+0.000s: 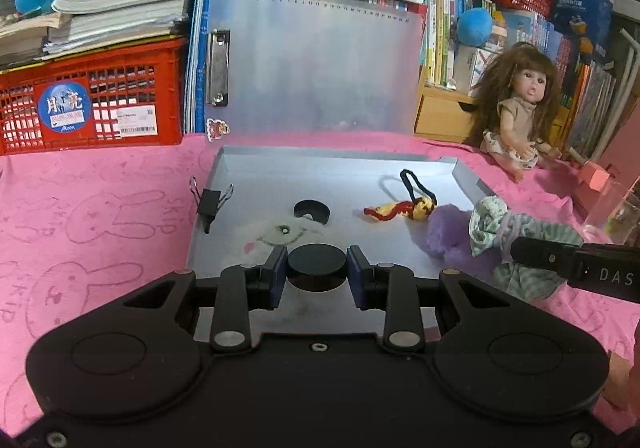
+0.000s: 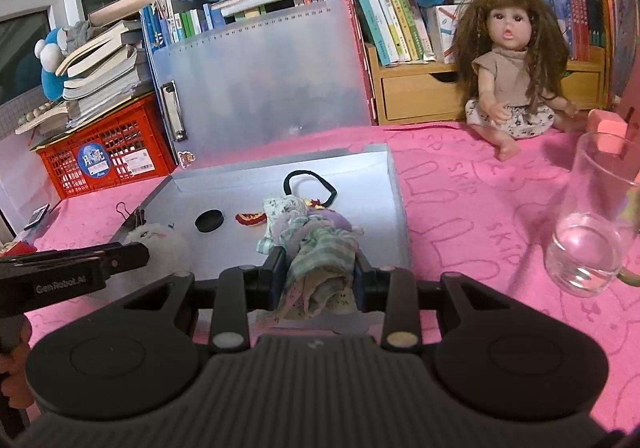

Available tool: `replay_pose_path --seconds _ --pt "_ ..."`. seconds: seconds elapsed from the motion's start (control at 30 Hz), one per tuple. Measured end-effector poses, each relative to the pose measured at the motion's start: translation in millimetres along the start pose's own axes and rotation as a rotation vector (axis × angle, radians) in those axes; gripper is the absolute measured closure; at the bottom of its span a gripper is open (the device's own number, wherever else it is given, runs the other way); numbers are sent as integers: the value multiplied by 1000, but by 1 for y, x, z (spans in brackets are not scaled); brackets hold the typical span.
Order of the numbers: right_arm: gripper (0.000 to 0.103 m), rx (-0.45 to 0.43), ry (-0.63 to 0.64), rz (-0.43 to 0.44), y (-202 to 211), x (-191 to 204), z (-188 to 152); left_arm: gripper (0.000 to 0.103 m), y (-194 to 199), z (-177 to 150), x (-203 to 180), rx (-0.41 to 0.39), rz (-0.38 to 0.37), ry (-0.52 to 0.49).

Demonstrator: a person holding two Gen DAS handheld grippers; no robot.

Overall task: Organize objects
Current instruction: 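Carry the checked cloth in the right tool and the lid in the left tool over the box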

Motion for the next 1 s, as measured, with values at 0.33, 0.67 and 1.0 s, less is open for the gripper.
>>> replay_pose_path --seconds 0.33,0.67,1.0 --pt "66 35 -19 23 -18 -1 -8 73 -13 -4 -1 -1 -11 -12" --pt "67 52 -22 26 -27 -3 -9 73 -28 -11 2 30 -2 3" --pt "67 59 -41 22 -32 -7 -12 72 -33 -13 3 52 1 0"
Point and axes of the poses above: each gripper's, at about its wrist camera, not at the fingertips, and y roughly against the way its jaws point, x to its left, z to its top, the point moved 1 cm from there along -y, roughly the way its jaws point, and after that the axes turned 11 degrees about -x, right-handed, at the moved point
